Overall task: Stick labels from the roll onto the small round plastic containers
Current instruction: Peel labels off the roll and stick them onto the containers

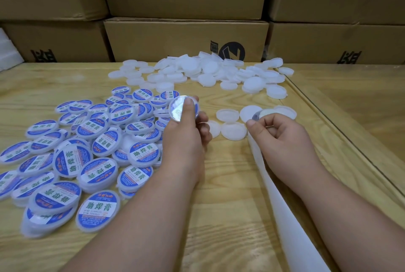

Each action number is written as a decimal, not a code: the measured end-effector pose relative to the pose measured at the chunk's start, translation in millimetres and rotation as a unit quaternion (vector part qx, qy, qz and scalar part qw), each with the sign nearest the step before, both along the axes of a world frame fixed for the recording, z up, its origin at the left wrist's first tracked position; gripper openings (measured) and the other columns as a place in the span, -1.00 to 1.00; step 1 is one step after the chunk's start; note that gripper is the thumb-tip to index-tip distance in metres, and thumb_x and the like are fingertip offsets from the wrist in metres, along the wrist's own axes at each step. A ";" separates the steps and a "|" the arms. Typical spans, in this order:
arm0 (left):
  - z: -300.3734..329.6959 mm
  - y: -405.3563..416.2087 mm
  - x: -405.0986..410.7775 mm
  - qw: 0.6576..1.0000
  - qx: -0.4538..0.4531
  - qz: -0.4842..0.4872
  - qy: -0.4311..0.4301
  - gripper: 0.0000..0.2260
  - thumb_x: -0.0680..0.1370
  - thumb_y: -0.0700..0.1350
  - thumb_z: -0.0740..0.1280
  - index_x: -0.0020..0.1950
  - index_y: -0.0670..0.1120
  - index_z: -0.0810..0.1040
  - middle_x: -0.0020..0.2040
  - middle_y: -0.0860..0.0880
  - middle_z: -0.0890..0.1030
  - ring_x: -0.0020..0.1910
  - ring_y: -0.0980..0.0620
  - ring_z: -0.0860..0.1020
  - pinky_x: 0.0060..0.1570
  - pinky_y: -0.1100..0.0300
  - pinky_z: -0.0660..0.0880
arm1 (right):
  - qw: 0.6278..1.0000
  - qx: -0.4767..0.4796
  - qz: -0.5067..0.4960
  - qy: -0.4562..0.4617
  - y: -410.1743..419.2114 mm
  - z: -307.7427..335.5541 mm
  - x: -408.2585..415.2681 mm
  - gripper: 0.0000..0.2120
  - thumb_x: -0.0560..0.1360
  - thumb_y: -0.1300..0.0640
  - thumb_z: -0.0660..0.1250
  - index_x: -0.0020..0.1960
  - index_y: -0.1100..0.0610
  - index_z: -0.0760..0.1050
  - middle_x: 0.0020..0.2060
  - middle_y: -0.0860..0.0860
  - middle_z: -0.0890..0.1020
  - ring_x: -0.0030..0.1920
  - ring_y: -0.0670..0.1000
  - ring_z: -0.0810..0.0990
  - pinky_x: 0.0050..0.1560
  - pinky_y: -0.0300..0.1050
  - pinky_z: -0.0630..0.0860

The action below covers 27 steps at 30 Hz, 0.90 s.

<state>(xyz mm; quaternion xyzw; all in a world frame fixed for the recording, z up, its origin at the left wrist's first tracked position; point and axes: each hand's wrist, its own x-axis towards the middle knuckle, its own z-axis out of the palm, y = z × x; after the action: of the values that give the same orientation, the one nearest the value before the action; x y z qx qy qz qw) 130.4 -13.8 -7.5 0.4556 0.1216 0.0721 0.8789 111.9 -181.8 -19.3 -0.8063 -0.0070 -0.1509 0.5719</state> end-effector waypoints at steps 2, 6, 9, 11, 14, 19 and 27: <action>0.0 0.2 1.3 0.999 -0.041 0.020 0.002 -0.88 0.63 -0.03 0.36 -0.04 -0.02 0.64 -0.25 0.06 0.61 -0.43 0.14 0.43 -0.42 0.28 0.41 | 1.000 -0.016 -0.006 0.004 -0.6 -0.5 0.7 -0.74 0.55 -0.08 0.41 -0.19 0.08 0.55 -0.59 -0.18 0.34 -0.57 -0.15 0.29 -0.53 -0.44 0.22; 2.0 2.9 4.4 0.992 -0.124 0.020 -0.011 -0.92 0.65 -0.13 0.32 0.12 -0.06 0.59 -0.03 0.07 0.73 -0.32 0.15 0.57 -0.38 0.31 0.43 | 0.999 -0.036 -0.014 0.010 -0.7 -1.2 1.4 -0.69 0.54 -0.10 0.41 -0.23 0.10 0.57 -0.60 -0.18 0.31 -0.57 -0.14 0.28 -0.52 -0.44 0.23; 2.7 4.4 5.3 0.991 -0.131 0.016 -0.013 -0.77 0.70 0.03 0.20 0.24 -0.05 0.54 -0.04 0.06 0.75 -0.29 0.14 0.64 -0.36 0.31 0.46 | 0.999 -0.043 -0.014 0.013 -0.8 -1.8 1.7 -0.67 0.53 -0.11 0.42 -0.22 0.13 0.57 -0.59 -0.18 0.32 -0.56 -0.14 0.28 -0.51 -0.43 0.26; 2.3 3.5 4.4 0.996 -0.093 0.006 -0.016 -0.70 0.72 0.08 0.13 0.20 -0.05 0.57 -0.08 0.03 0.75 -0.30 0.13 0.64 -0.34 0.30 0.49 | 0.999 -0.050 -0.013 0.017 -0.9 -1.8 1.9 -0.68 0.52 -0.11 0.43 -0.22 0.13 0.58 -0.60 -0.18 0.32 -0.56 -0.15 0.29 -0.50 -0.41 0.28; -1.4 -4.9 -2.4 0.988 0.138 0.017 -0.067 -0.81 0.70 -0.03 0.21 0.09 0.05 0.62 -0.13 0.08 0.74 -0.21 0.18 0.61 -0.24 0.34 0.50 | 0.998 -0.054 -0.008 0.020 -0.8 -1.4 2.3 -0.70 0.51 -0.09 0.45 -0.22 0.13 0.57 -0.60 -0.18 0.33 -0.56 -0.15 0.30 -0.49 -0.41 0.28; -16.0 -20.9 -13.1 0.767 0.623 0.015 -0.152 -0.69 0.55 -0.09 0.28 0.28 0.11 0.57 0.23 0.16 0.57 0.27 0.12 0.42 0.28 0.22 0.32 | 0.998 -0.064 -0.015 0.021 -0.7 0.1 3.2 -0.71 0.50 -0.11 0.45 -0.21 0.10 0.58 -0.59 -0.18 0.39 -0.55 -0.16 0.33 -0.48 -0.39 0.29; -16.3 -17.2 -13.9 0.677 0.736 -0.019 0.020 -0.68 0.53 0.12 0.27 0.25 0.11 0.55 0.45 0.03 0.33 0.45 -0.06 0.14 0.36 -0.03 0.08 | 0.997 -0.073 -0.025 0.021 -0.1 1.0 2.4 -0.69 0.52 -0.11 0.44 -0.23 0.11 0.57 -0.61 -0.18 0.35 -0.56 -0.15 0.32 -0.50 -0.41 0.26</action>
<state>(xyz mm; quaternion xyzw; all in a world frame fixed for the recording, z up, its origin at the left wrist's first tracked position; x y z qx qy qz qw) 116.5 -31.0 -23.8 0.9587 0.0384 0.1125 0.2583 114.3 -181.9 -18.4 -0.8487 0.0144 -0.1471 0.5078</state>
